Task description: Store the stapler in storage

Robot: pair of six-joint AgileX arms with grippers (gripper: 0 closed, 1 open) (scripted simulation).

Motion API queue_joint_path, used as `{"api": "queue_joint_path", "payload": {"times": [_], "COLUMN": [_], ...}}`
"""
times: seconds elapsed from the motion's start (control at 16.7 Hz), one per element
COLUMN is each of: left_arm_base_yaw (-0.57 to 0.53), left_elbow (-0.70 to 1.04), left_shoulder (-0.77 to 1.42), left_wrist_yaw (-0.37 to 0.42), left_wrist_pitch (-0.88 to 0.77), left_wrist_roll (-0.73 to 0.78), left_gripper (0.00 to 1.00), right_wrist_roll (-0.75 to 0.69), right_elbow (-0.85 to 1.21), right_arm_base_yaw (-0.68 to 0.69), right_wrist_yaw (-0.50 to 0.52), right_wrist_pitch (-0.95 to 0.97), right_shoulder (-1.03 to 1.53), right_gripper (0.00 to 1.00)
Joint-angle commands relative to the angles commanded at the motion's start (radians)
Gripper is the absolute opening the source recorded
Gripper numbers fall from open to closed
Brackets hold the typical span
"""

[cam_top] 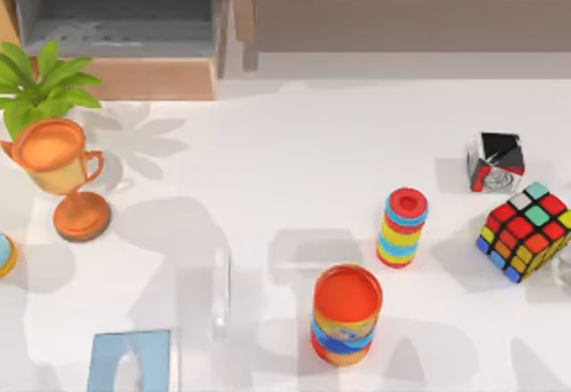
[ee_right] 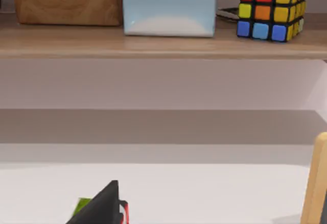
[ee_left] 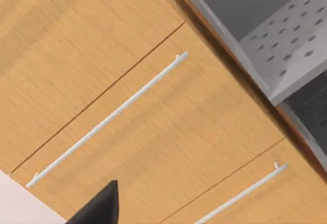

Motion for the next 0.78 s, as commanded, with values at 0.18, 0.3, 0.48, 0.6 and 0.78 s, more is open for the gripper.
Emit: {"api": "queue_joint_path", "payload": {"times": [0.18,0.3,0.48,0.6,0.78], "left_arm_base_yaw": [0.054,0.083,0.116,0.133,0.15], "left_elbow": [0.146,0.244,0.383,0.465,0.563], "left_shoulder": [0.297,0.491,0.763,0.921,1.115], "left_wrist_yaw": [0.06,0.096,0.141,0.164,0.19], "left_wrist_pitch": [0.155,0.256,0.395,0.475,0.57], "left_wrist_roll": [0.209,0.342,0.524,0.626,0.748], "left_gripper": [1.0,1.0,1.0,1.0,1.0], "right_wrist_roll": [0.0,0.0,0.0,0.0,0.0], "right_elbow": [0.0,0.0,0.0,0.0,0.0], "right_arm_base_yaw": [0.0,0.0,0.0,0.0,0.0], "right_wrist_yaw": [0.0,0.0,0.0,0.0,0.0], "right_wrist_pitch": [0.0,0.0,0.0,0.0,0.0], "right_shoulder": [0.0,0.0,0.0,0.0,0.0], "right_gripper": [1.0,1.0,1.0,1.0,1.0]}}
